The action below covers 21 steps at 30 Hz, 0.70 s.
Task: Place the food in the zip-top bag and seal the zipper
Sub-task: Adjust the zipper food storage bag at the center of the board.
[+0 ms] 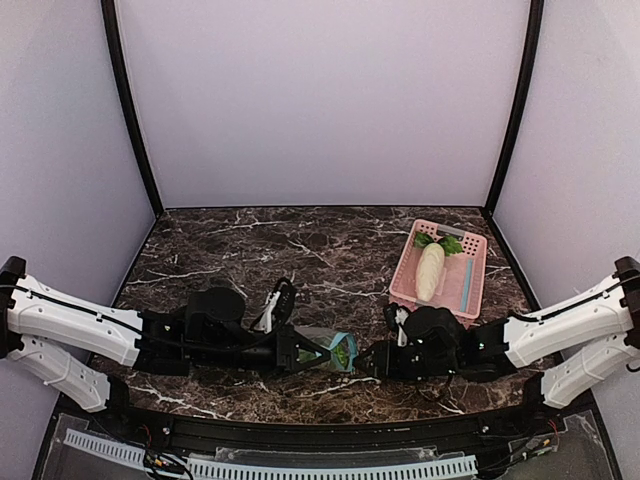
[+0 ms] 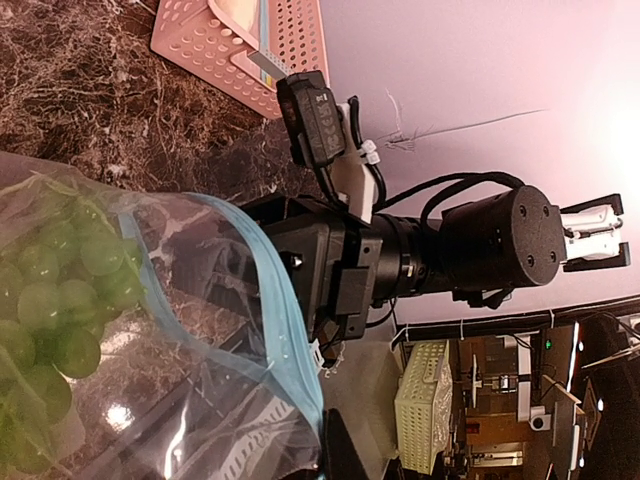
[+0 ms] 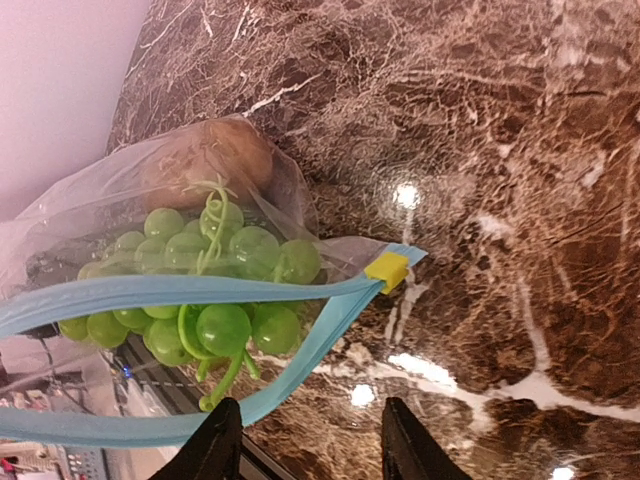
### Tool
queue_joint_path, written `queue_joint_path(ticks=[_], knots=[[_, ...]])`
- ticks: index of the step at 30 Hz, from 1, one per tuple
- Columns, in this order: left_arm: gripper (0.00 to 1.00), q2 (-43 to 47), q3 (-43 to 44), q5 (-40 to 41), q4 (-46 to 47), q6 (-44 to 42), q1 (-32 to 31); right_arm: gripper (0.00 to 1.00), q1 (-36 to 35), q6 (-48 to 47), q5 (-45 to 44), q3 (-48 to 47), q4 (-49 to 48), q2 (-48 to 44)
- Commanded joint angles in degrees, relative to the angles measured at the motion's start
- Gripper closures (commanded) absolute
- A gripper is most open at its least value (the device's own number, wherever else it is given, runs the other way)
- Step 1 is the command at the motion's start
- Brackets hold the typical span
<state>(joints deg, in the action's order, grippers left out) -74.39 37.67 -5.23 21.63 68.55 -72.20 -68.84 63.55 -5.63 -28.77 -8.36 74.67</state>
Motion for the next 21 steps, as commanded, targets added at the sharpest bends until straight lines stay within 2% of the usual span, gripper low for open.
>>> queue_joint_path(ticks=[1,6,11,15,17,21], knots=[[0.99,2.0,0.4,0.5,-1.8,-1.0,0.3,0.58,0.4,6.7,3.7,0.8,-12.2,5.2],[0.99,2.2,0.3,0.4,-2.2,-1.1,0.3,0.69,0.4,10.4,3.3,1.1,-17.9,9.6],[0.99,2.9,-0.2,0.8,-2.0,-1.1,0.3,0.76,0.4,12.1,1.4,0.8,-19.3,11.1],[0.99,3.8,-0.8,1.0,-2.0,-1.0,0.3,0.91,0.4,12.2,0.2,0.5,-19.7,10.5],[0.99,4.8,-1.3,1.3,-2.2,-1.1,0.4,1.0,0.4,11.7,-0.7,0.2,-18.7,8.9],[0.99,9.7,-2.4,2.3,-5.8,-2.0,1.5,1.0,0.4,7.4,-5.1,-2.9,-8.6,1.5]])
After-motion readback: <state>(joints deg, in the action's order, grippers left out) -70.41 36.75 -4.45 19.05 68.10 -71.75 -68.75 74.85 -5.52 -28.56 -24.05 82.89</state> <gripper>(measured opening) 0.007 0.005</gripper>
